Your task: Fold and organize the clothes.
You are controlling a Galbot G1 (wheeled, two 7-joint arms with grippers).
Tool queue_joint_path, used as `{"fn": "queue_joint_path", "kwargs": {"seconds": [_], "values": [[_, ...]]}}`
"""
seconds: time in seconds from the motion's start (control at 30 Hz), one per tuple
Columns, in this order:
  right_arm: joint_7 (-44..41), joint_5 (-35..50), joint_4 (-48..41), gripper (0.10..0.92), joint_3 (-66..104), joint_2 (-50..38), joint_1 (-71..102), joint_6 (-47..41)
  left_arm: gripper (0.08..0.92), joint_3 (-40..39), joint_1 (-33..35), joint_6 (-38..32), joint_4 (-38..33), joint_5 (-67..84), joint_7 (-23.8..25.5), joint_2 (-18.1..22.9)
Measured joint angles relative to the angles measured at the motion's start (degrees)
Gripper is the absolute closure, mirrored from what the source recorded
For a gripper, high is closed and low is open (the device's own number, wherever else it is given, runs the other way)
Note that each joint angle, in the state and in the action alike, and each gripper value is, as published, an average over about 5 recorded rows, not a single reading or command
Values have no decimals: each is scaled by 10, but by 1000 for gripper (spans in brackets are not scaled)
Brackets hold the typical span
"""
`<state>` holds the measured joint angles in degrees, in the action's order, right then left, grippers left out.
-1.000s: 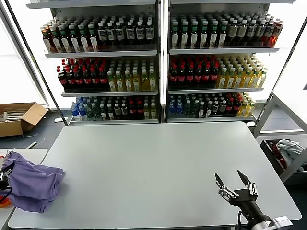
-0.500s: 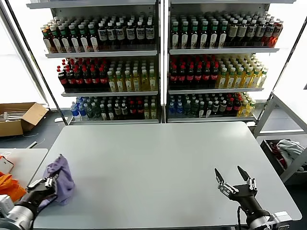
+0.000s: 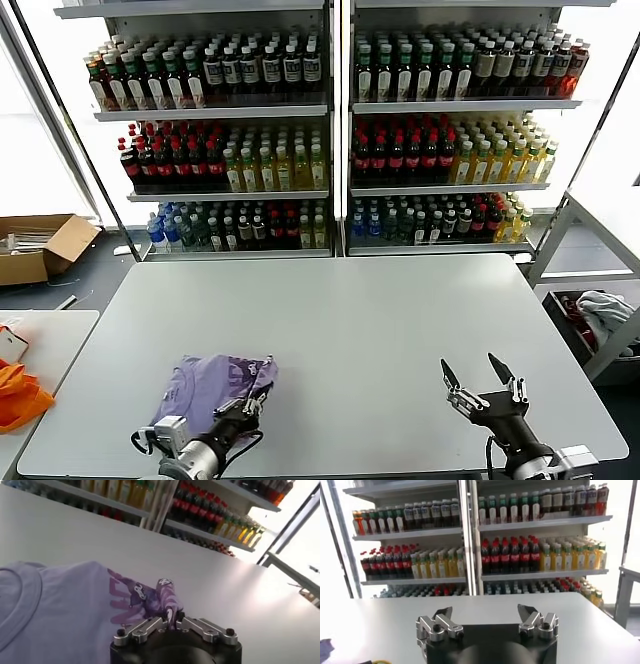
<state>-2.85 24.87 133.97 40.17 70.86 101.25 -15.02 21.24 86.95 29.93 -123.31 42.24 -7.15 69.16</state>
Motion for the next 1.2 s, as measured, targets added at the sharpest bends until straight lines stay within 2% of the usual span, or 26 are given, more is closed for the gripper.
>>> {"fn": "queue_joint_path", "kwargs": {"seconds": [0.37, 0.73, 1.03, 1.2], "values": [[34, 53, -5, 203, -91, -18, -35, -40, 511, -46, -33, -40, -14, 68, 23, 15], [92, 82, -60, 203, -250, -3, -112, -70, 208, 26, -23, -61, -46, 133, 48, 5], [137, 80, -134, 222, -347, 26, -169, -77, 177, 79, -4, -66, -58, 146, 54, 10], [159, 80, -161, 354, -374, 39, -186, -77, 177, 92, -4, -67, -57, 150, 55, 17]]}}
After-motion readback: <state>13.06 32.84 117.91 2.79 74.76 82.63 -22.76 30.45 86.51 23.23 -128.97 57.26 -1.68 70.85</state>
